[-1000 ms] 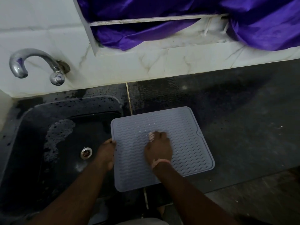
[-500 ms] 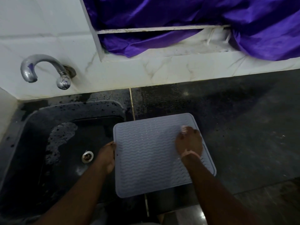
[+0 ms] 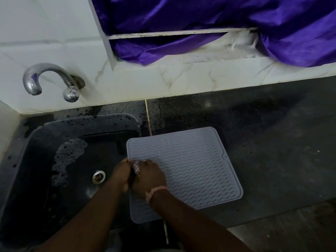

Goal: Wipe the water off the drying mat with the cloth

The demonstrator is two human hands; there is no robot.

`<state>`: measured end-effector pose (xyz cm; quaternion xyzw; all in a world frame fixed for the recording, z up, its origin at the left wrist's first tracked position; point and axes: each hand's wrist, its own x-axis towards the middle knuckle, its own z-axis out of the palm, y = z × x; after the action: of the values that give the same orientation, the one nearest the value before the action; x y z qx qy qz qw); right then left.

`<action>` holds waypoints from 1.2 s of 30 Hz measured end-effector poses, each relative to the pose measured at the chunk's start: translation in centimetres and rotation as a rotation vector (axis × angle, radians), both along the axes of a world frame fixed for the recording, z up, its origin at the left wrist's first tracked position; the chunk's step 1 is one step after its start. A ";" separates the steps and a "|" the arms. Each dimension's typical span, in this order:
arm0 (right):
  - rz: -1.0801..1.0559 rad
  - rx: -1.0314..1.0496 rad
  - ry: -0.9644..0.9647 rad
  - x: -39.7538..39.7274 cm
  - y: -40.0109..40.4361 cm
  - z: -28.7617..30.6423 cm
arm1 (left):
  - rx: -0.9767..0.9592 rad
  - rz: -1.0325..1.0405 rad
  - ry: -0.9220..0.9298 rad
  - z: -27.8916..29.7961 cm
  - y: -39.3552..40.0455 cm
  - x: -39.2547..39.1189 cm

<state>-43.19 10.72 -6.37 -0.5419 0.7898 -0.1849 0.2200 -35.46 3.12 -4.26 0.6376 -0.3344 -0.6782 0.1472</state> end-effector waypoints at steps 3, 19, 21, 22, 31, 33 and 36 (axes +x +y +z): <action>-0.059 -0.127 -0.175 -3.0 0.7 0.5 | 0.014 -0.024 0.032 0.6 -0.2 0.2; -0.421 0.041 0.088 -6.6 1.7 -0.6 | 0.030 -0.082 0.000 1.6 -1.0 -0.7; -0.221 0.036 0.030 -2.5 0.3 0.0 | 0.027 -0.084 -0.029 1.5 -1.0 -0.7; -0.125 0.028 0.006 -0.9 -0.3 0.3 | 0.016 -0.074 -0.038 1.3 -0.9 -0.7; -0.557 -0.097 0.010 -11.4 2.0 0.4 | 0.050 -0.084 0.050 2.4 -1.3 -0.8; -0.732 -0.015 0.151 -16.6 3.9 0.5 | 0.047 -0.060 0.069 2.3 -1.7 -1.1; -0.855 0.056 0.167 -20.4 5.8 -0.2 | 0.013 -0.041 0.047 2.5 -2.3 -1.7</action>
<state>-63.57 16.50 -6.53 -0.1734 0.9628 -0.1936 0.0736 -37.12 0.85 -1.78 0.6154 -0.3394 -0.6982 0.1367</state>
